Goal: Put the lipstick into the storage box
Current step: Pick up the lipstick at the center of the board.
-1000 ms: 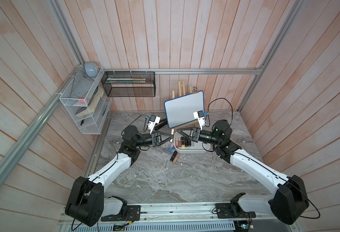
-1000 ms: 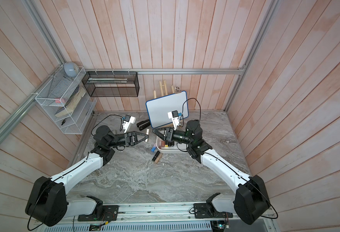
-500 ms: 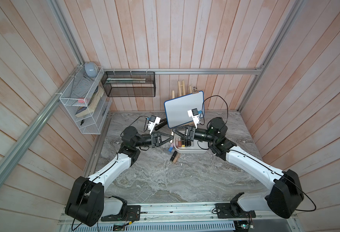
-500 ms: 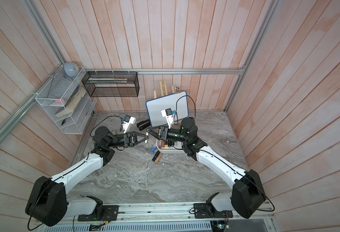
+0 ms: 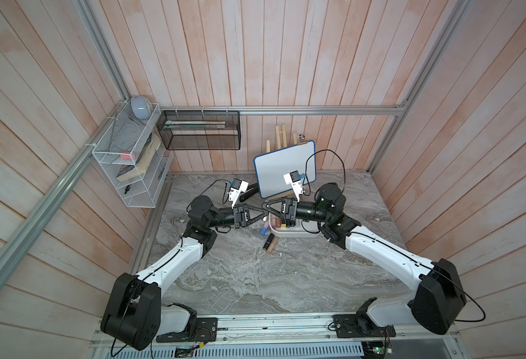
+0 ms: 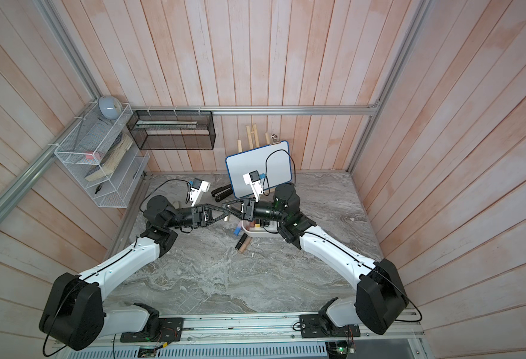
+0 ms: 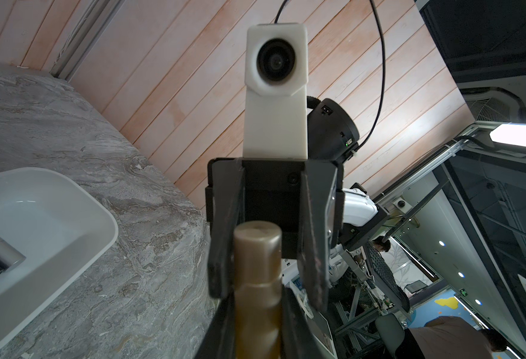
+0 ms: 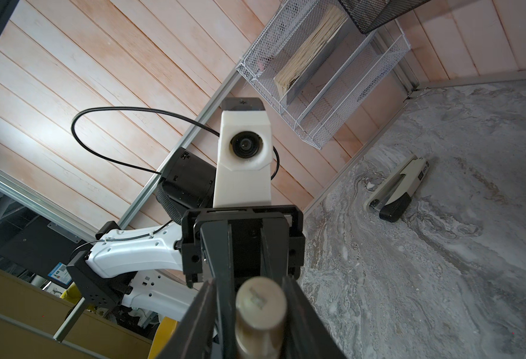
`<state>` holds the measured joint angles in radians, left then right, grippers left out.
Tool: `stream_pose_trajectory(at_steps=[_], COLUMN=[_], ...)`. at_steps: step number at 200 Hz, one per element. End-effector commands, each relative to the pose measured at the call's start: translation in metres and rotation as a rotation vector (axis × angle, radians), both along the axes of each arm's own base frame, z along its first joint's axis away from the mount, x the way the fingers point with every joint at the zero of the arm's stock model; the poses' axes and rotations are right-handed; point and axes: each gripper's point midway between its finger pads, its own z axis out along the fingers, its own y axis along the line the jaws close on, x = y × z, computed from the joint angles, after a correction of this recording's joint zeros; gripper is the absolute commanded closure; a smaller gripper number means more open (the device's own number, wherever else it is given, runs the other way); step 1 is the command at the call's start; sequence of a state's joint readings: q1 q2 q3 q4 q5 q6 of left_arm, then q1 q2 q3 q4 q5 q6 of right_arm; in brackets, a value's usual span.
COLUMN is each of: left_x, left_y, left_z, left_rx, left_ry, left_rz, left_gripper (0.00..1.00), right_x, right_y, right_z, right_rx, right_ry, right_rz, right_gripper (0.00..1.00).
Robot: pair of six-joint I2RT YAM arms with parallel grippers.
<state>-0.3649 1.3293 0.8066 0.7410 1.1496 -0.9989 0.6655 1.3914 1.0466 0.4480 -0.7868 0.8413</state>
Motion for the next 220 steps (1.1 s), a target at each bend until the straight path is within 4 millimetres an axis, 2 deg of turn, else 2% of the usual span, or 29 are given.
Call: stream_pose_trajectory(at_steps=[1,47,79,95,109,125,129,144,176,185,201,220], left_x=[0.0,0.001,0.003,0.004,0.005,0.005,0.006,0.007,0.009,0.01,0.013,0.019], left_y=[0.0,0.0,0.0,-0.001,-0.001,-0.001,-0.001,0.002,0.019,0.024,0.029,0.035], left_z=[-0.004,-0.003,-0.006,-0.007,-0.01,-0.011,-0.011,-0.011,-0.005,-0.003,-0.006,-0.02], left_rx=[0.006,0.01,0.016,0.018,0.025,0.03,0.033,0.041,0.054,0.062,0.106,0.19], left_ry=[-0.006,-0.004,0.002,0.005,0.017,0.021,0.024,0.026,0.006,0.0,-0.01,0.002], left_rz=[-0.008,-0.003,0.003,0.003,0.003,0.0,0.001,0.013,0.061,0.083,0.133,0.209], left_gripper=[0.84,0.83,0.73,0.64,0.49,0.38,0.33,0.27,0.24,0.19,0.19,0.18], right_x=[-0.006,-0.007,-0.007,-0.005,-0.004,-0.001,-0.001,0.006,0.039,0.051,0.071,0.096], right_y=[0.001,0.001,0.0,-0.001,-0.002,-0.005,-0.006,-0.011,-0.039,-0.051,-0.073,-0.103], right_z=[0.013,0.013,0.014,0.014,0.014,0.015,0.015,0.014,-0.003,-0.011,-0.03,-0.061], right_rx=[0.021,0.025,0.025,0.023,0.021,0.023,0.022,0.009,-0.091,-0.132,-0.219,-0.348], right_ry=[-0.033,-0.037,-0.042,-0.043,-0.044,-0.045,-0.044,-0.035,0.008,0.022,0.063,0.118], right_rz=[0.024,0.026,0.017,0.007,-0.005,-0.024,-0.027,-0.053,-0.209,-0.267,-0.376,-0.502], right_gripper=[0.69,0.81,0.84,0.84,0.84,0.84,0.84,0.84,0.84,0.84,0.84,0.84])
